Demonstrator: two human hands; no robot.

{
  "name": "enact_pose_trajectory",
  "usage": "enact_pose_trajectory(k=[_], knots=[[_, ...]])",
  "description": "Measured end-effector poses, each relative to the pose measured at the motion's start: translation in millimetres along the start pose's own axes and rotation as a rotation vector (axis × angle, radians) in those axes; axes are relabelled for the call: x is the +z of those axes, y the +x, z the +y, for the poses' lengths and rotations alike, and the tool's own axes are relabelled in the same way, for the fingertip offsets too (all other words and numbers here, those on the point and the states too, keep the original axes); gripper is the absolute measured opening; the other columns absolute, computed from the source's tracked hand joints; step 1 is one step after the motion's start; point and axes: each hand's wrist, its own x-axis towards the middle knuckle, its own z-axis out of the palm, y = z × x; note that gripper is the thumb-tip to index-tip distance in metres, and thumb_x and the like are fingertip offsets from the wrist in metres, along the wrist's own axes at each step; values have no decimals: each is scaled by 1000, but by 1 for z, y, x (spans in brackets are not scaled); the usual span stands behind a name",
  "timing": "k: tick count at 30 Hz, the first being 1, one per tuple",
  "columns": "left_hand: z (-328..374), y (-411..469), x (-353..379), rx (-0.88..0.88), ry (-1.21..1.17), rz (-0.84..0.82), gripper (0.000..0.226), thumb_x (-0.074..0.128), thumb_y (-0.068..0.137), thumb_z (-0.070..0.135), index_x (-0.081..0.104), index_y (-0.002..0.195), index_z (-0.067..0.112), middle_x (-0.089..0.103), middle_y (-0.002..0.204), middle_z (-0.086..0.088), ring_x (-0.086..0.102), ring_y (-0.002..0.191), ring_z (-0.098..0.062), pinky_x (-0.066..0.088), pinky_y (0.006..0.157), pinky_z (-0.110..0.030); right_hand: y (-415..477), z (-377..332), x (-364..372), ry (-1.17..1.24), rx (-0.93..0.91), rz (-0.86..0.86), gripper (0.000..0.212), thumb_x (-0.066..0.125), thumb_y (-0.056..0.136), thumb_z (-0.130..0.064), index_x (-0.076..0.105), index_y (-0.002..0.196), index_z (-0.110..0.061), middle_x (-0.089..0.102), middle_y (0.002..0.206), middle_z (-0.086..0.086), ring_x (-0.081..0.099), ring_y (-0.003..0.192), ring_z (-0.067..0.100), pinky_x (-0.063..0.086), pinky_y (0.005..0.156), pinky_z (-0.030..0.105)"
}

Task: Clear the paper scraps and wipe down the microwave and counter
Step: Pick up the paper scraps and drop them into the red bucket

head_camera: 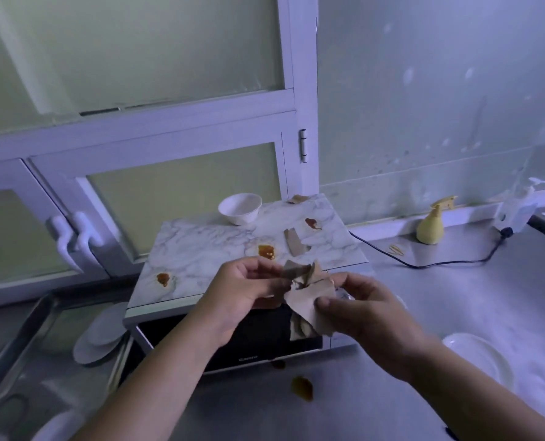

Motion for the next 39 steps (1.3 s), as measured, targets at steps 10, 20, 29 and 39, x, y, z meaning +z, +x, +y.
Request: enact_pose_trajectory(k=[10, 20, 29, 39], knots=[[-13, 25, 66, -209, -91, -158, 18, 84, 72, 21, 78, 87, 13, 73, 91, -12, 71, 81, -24, 59, 72, -35, 18, 6, -84, 187, 58, 12, 30, 75, 64, -1, 67, 93, -1, 69, 96, 30, 69, 80, 33, 56, 71, 36], [-6, 139, 70, -231, 943, 460, 25, 75, 75, 42, 65, 90, 25, 66, 88, 11, 63, 86, -12, 50, 75, -30, 28, -9, -150, 126, 56, 67, 23, 69, 70, -3, 77, 92, -4, 74, 99, 24, 74, 78, 29, 59, 64, 28], [-8, 180, 78, -404, 1031, 490, 36, 74, 80, 25, 62, 107, 4, 70, 104, -6, 66, 99, -26, 54, 92, -38, 23, -9, -187, 62, -11, 79, 27, 74, 62, -13, 77, 88, -6, 74, 90, 27, 72, 76, 36, 58, 74, 39], [-7, 149, 87, -177, 524, 606, 25, 55, 85, -1, 71, 94, 16, 69, 89, 4, 60, 78, -13, 48, 67, -24, 16, -5, -191, 174, 9, 113, 31, 69, 65, -7, 69, 95, 5, 72, 93, 28, 71, 76, 36, 61, 69, 33]])
